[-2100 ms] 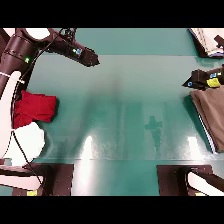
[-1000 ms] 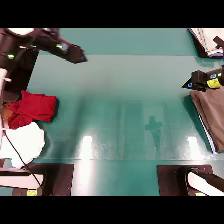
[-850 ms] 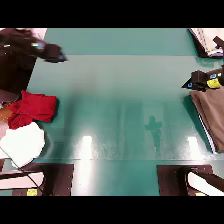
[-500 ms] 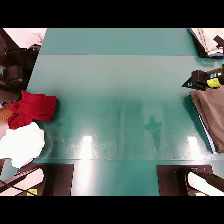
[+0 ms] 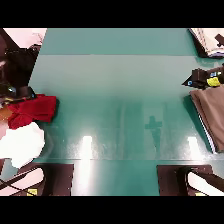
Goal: Fold the shirts.
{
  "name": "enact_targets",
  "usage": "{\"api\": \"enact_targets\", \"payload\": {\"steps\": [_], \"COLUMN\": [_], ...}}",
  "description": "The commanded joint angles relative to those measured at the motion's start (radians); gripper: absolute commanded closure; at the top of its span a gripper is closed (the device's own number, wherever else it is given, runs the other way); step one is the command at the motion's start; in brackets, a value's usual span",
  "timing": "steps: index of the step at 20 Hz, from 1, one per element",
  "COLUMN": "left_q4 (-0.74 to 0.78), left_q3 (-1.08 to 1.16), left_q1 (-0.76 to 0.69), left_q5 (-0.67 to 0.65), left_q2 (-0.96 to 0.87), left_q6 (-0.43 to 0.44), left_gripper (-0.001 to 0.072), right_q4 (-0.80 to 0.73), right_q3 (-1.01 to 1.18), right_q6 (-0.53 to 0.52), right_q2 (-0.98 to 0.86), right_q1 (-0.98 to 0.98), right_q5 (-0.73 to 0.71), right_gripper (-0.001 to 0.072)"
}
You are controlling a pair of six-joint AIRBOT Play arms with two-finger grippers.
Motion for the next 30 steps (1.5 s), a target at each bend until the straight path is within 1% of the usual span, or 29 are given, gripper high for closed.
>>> {"api": "enact_targets", "payload": {"steps": [1, 2, 3, 4, 5, 7, 9, 12, 14, 16, 17, 19, 23, 26, 27, 28, 29, 30], "left_q4": [0.07, 0.069, 0.068, 0.067, 0.062, 0.047, 0.046, 0.043, 0.015, -0.041, -0.061, -0.068, -0.076, -0.132, -0.145, -0.14, -0.137, -0.137], "left_q3": [-0.082, -0.081, -0.081, -0.081, -0.077, -0.045, 0.03, 0.218, 0.385, 0.549, 0.607, 0.673, 0.682, 0.682, 0.681, 0.681, 0.681, 0.682], "left_q1": [0.002, 0.002, 0.002, 0.002, 0.002, 0.0, -0.03, -0.143, -0.259, -0.391, -0.463, -0.61, -0.858, -0.944, -0.946, -0.944, -0.934, -0.915], "left_q5": [0.075, 0.079, 0.083, 0.09, 0.093, 0.063, 0.046, 0.034, -0.031, -0.132, -0.154, -0.15, -0.149, -0.135, -0.114, -0.078, -0.041, -0.009], "left_q2": [-0.072, -0.091, -0.095, -0.093, -0.091, -0.077, -0.021, 0.111, 0.166, 0.169, 0.169, 0.167, 0.11, -0.016, -0.064, -0.115, -0.162, -0.208], "left_q6": [-0.008, -0.01, -0.024, -0.023, -0.021, -0.022, -0.014, -0.015, -0.012, 0.043, 0.063, 0.066, 0.138, 0.198, 0.198, 0.195, 0.193, 0.173], "left_gripper": [-0.0013, -0.0013, 0.0142, 0.0482, 0.0672, 0.0684, 0.0685, 0.0685, 0.0684, 0.0684, 0.0684, 0.0684, 0.0683, 0.0683, 0.0682, 0.0618, 0.0259, 0.002], "right_q4": [0.001, 0.002, 0.001, 0.001, 0.001, 0.001, 0.001, 0.001, 0.002, 0.002, 0.001, 0.002, 0.003, 0.008, 0.007, 0.007, 0.007, 0.007], "right_q3": [0.001, 0.001, 0.001, 0.001, 0.001, 0.001, 0.001, 0.001, 0.001, 0.004, 0.023, 0.092, 0.269, 0.375, 0.401, 0.417, 0.421, 0.413], "right_q6": [0.001, 0.001, 0.001, 0.001, 0.001, 0.001, 0.0, 0.001, 0.001, 0.001, 0.001, 0.001, 0.001, 0.001, 0.001, 0.001, 0.001, 0.001], "right_q2": [0.0, 0.0, 0.0, 0.0, 0.0, 0.003, 0.022, 0.077, 0.124, 0.161, 0.169, 0.163, 0.089, 0.018, -0.003, -0.021, -0.031, -0.035], "right_q1": [0.002, 0.002, 0.002, 0.002, 0.002, 0.002, -0.003, -0.003, -0.003, -0.003, -0.003, -0.003, -0.003, 0.011, 0.022, 0.032, 0.039, 0.048], "right_q5": [-0.003, -0.005, -0.009, -0.011, -0.014, -0.018, -0.037, -0.143, -0.243, -0.32, -0.328, -0.321, -0.251, -0.139, -0.097, -0.06, -0.038, -0.027], "right_gripper": [0.0693, 0.0693, 0.0693, 0.0693, 0.0693, 0.0693, 0.0692, 0.0693, 0.0693, 0.0693, 0.0693, 0.0693, 0.0693, 0.0692, 0.0693, 0.0693, 0.0693, 0.0693]}}
